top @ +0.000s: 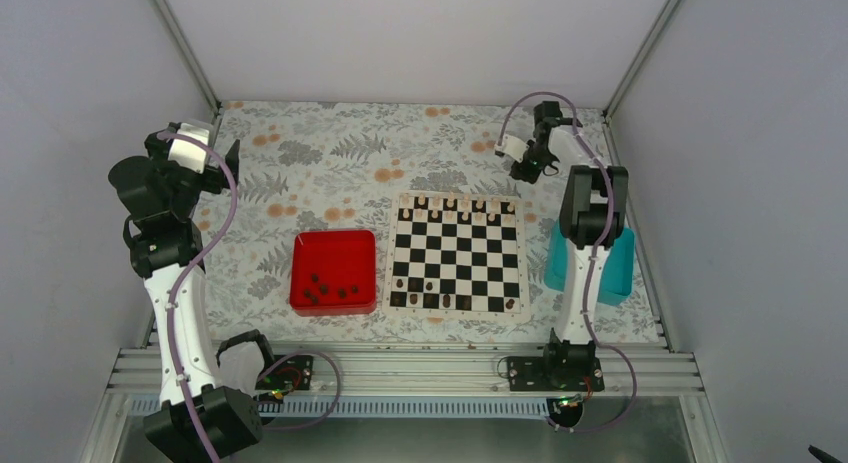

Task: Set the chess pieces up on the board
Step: Pick up the chess piece at the center of the board, then place the chess piece in the storage box.

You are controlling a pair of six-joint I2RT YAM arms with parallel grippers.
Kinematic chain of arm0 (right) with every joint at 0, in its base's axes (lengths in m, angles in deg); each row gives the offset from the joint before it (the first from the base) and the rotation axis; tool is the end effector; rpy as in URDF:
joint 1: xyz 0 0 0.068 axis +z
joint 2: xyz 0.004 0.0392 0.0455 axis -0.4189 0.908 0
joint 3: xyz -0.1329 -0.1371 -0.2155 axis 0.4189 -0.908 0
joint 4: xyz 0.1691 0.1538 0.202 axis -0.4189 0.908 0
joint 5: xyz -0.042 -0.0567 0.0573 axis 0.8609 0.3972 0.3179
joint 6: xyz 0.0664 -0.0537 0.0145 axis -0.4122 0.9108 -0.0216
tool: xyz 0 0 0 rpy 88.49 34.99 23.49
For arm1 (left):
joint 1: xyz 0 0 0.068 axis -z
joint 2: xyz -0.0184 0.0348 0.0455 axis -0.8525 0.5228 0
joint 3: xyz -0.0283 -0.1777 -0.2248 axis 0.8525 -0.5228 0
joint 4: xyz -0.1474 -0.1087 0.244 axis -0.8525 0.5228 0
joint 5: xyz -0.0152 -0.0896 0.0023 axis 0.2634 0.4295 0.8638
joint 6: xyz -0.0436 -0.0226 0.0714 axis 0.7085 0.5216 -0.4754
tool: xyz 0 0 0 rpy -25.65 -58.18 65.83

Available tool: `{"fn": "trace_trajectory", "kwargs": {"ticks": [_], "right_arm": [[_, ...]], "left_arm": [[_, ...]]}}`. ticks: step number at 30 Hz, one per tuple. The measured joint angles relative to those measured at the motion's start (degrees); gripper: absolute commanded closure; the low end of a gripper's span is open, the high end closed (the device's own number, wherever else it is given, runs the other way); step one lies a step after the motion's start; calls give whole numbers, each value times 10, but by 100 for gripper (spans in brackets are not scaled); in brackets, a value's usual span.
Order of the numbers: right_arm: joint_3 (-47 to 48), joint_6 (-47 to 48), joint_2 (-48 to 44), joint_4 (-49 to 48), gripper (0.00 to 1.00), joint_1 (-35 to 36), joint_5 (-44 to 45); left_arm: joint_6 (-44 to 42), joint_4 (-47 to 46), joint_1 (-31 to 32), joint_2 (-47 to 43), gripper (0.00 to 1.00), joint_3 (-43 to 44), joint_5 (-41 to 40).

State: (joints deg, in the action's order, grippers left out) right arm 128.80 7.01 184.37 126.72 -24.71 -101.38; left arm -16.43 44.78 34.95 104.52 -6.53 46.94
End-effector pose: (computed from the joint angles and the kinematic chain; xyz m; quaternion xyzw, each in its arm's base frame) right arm 0.5455 0.0174 0.1064 -0.5099 0.8416 0.0237 0.1764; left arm 0.2653 0.0768 0.3866 0.1404 0.7261 0.0792 0.6684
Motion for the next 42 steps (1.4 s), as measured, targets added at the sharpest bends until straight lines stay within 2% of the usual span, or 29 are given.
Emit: {"fn": "trace_trajectory", "kwargs": {"ticks": [4, 12, 17, 25, 29, 33, 42], "right_arm": [[-27, -3, -66, 41, 92, 0, 34], [-50, 45, -305, 151, 91, -4, 151], [-215, 100, -445, 197, 93, -23, 269], [-422, 165, -553, 230, 94, -47, 409], [-499, 162, -557, 217, 94, -47, 450], [-558, 141, -479, 186, 93, -47, 484], [-476, 91, -335, 128, 92, -47, 515]], "left_arm": [[0, 2, 0, 4, 0, 1, 4], [-14, 20, 0, 23, 0, 27, 15], [-30, 40, 0, 23, 0, 30, 31], [-44, 47, 0, 21, 0, 29, 46], [-43, 46, 0, 15, 0, 21, 59], [-44, 50, 0, 15, 0, 21, 69], [-47, 89, 0, 18, 0, 61, 71]]}}
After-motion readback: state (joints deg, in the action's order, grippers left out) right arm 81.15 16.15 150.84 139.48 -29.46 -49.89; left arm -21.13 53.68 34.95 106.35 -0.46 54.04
